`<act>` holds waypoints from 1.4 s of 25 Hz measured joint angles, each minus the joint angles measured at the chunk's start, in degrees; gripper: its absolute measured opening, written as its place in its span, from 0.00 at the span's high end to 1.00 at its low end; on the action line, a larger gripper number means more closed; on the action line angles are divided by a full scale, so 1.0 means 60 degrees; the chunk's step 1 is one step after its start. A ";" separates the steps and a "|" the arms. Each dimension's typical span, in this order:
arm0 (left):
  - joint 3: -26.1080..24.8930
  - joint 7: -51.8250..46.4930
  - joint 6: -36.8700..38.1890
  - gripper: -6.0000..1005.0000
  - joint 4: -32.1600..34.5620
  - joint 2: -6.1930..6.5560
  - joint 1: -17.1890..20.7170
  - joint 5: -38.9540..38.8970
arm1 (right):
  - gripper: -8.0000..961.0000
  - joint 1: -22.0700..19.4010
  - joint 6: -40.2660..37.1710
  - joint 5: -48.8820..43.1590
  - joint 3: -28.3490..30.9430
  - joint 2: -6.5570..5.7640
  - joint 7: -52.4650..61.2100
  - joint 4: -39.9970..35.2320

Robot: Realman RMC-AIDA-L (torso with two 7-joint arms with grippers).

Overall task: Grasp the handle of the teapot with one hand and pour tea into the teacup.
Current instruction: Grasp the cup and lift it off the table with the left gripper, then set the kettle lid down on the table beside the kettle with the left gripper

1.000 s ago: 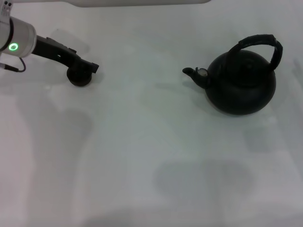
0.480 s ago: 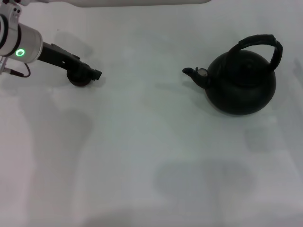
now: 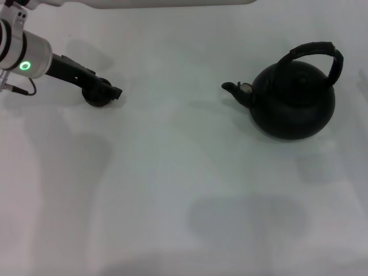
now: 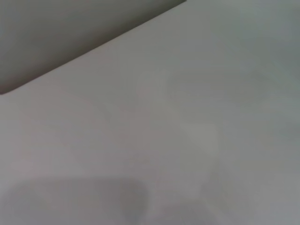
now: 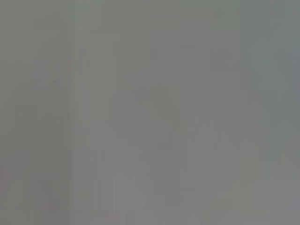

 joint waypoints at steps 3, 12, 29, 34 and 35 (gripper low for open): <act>0.0000 -0.0004 -0.0023 0.12 -0.0005 0.0000 0.0000 0.0000 | 0.15 0.0000 0.0000 0.0000 0.0000 -0.0001 0.0000 -0.0003; 0.0000 -0.0183 -0.0099 0.13 -0.0001 0.0000 0.0000 0.0225 | 0.15 -0.0001 0.0000 -0.0001 0.0000 -0.0001 0.0000 -0.0006; 0.0000 -0.0321 0.0024 0.31 -0.0088 0.0018 -0.0315 0.0569 | 0.16 -0.0001 -0.0035 -0.0001 0.0000 -0.0001 0.0000 0.0010; 0.0000 -0.0359 0.0288 0.31 -0.0148 0.0039 -0.0911 0.0758 | 0.16 -0.0001 -0.0048 -0.0002 0.0008 -0.0001 0.0001 -0.0008; 0.0000 -0.0248 0.0438 0.31 -0.0052 0.0015 -0.1255 0.0847 | 0.16 0.0003 -0.0053 -0.0001 0.0013 -0.0001 0.0000 -0.0019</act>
